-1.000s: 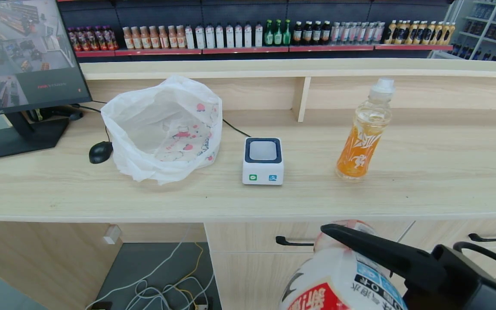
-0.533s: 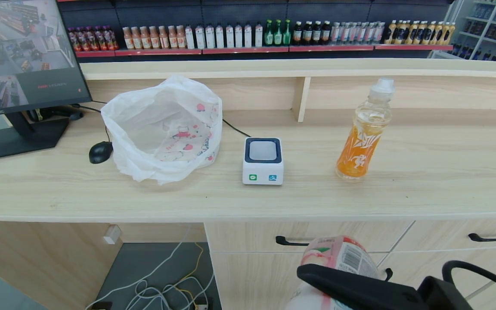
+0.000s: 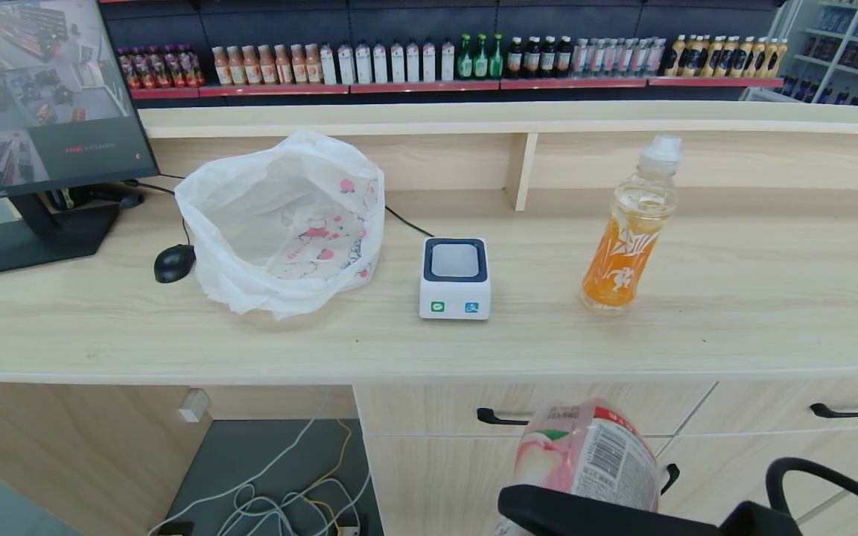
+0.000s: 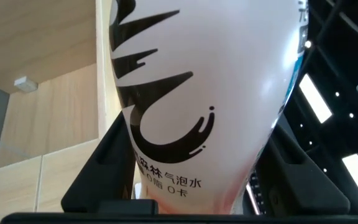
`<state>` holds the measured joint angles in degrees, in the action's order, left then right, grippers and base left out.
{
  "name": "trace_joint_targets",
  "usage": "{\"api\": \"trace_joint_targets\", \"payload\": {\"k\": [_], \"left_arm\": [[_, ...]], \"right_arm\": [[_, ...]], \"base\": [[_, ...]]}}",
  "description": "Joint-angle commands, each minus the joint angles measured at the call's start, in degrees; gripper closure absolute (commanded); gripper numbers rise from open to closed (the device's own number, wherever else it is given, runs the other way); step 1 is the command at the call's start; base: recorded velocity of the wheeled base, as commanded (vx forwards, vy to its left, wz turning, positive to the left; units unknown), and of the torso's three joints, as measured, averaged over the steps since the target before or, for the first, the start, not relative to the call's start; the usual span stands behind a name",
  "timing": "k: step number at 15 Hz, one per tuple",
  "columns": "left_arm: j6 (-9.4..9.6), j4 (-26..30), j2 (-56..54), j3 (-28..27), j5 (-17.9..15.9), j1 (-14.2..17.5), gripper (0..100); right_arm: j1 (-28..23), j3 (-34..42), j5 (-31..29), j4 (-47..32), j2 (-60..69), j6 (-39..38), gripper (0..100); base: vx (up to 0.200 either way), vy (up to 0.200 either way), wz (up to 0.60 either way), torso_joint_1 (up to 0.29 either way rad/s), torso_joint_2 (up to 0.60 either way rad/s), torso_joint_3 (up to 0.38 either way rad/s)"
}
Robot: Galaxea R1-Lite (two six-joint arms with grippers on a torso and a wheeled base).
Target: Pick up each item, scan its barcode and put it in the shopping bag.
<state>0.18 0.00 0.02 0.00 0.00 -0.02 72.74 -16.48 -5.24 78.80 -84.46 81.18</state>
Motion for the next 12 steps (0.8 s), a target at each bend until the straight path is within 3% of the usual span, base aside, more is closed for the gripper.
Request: {"api": "trace_joint_targets", "payload": {"k": [1, 6, 9, 12], "left_arm": [[-0.01, 0.0, 0.0, 0.0, 0.0, -0.1, 0], [-0.01, 0.0, 0.0, 0.0, 0.0, -0.1, 0], [-0.01, 0.0, 0.0, 0.0, 0.0, 0.0, 0], [-0.01, 0.0, 0.0, 0.0, 0.0, 0.0, 0]], "right_arm": [[0.0, 0.0, 0.0, 0.0, -0.4, -0.1, 100], [0.0, 0.1, -0.4, 0.2, -0.4, -3.4, 100], [-1.7, 0.5, -0.6, 0.5, -0.4, -14.3, 100], [-10.0, 3.3, -0.6, 7.5, 0.2, -31.6, 100]], "base": [[0.0, 0.0, 0.0, 0.0, 0.0, 0.0], [0.0, 0.0, 0.0, 0.0, 0.0, 0.0], [0.0, 0.0, 0.0, 0.0, 0.0, 0.0], [0.0, 0.0, 0.0, 0.0, 0.0, 0.0]]}}
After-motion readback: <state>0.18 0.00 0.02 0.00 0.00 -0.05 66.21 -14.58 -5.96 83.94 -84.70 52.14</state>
